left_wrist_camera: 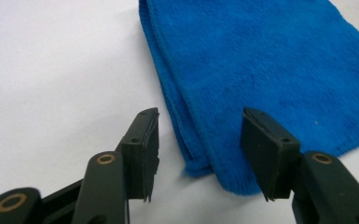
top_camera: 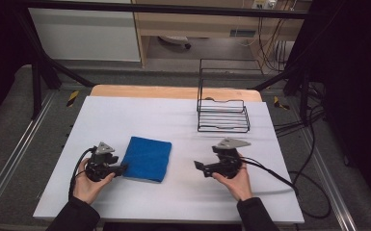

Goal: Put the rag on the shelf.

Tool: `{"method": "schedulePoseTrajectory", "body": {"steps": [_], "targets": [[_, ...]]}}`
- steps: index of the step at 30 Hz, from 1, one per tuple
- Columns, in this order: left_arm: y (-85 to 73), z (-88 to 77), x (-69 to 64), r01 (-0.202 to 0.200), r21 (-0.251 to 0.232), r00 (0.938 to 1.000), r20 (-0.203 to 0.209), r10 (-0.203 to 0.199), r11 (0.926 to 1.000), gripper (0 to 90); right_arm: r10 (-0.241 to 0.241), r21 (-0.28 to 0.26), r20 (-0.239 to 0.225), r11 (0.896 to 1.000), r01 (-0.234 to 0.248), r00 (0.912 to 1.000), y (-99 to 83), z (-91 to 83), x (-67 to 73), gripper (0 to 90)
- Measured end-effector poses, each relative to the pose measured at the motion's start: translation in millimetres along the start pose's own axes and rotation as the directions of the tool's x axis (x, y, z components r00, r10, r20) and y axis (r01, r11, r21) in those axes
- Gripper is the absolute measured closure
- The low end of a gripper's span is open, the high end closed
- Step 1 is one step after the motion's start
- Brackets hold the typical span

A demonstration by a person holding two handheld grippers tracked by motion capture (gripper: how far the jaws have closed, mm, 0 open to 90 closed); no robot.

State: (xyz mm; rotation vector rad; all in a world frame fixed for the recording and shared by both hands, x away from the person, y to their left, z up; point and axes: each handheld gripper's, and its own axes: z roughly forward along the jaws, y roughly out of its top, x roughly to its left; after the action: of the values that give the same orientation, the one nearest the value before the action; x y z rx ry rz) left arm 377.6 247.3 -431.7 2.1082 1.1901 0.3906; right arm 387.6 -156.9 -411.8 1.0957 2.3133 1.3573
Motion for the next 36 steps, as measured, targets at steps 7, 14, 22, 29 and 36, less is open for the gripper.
{"method": "schedulePoseTrajectory", "body": {"steps": [7, 14, 22, 29, 36], "targets": [[-5.2, 2.7, -3.0, -0.011, 0.008, 0.9996, 0.028, 0.011, 0.9999, 46.8, -0.006, 0.054, 0.010, 0.999, 0.005, 0.9999, 36.3, 71.2, 22.5, 23.0], [-4.3, 12.0, 1.6, 0.000, 0.015, 0.9992, 0.039, -0.001, 0.9999, 55.3, 0.034, 0.083, 0.030, 0.996, -0.036, 0.9990, 45.6, 122.5, 23.8, 42.6], [-5.4, 13.5, 1.4, 0.016, 0.016, 0.9972, 0.073, -0.017, 0.9997, 67.7, 0.039, 0.147, 0.052, 0.988, -0.046, 0.9979, 41.3, 148.2, 18.8, 58.3], [-3.1, 12.0, -3.7, 0.004, 0.033, 0.9967, 0.081, -0.006, 0.9995, 82.8, 0.067, 0.137, 0.004, 0.988, -0.067, 0.9978, 41.8, 147.0, 20.8, 84.4], [-0.6, 4.1, -5.1, 0.036, 0.013, 0.9867, 0.158, -0.038, 0.9993, 84.3, 0.007, 0.095, 0.011, 0.995, -0.008, 0.9999, 53.5, 116.4, 26.7, 86.3]]}}
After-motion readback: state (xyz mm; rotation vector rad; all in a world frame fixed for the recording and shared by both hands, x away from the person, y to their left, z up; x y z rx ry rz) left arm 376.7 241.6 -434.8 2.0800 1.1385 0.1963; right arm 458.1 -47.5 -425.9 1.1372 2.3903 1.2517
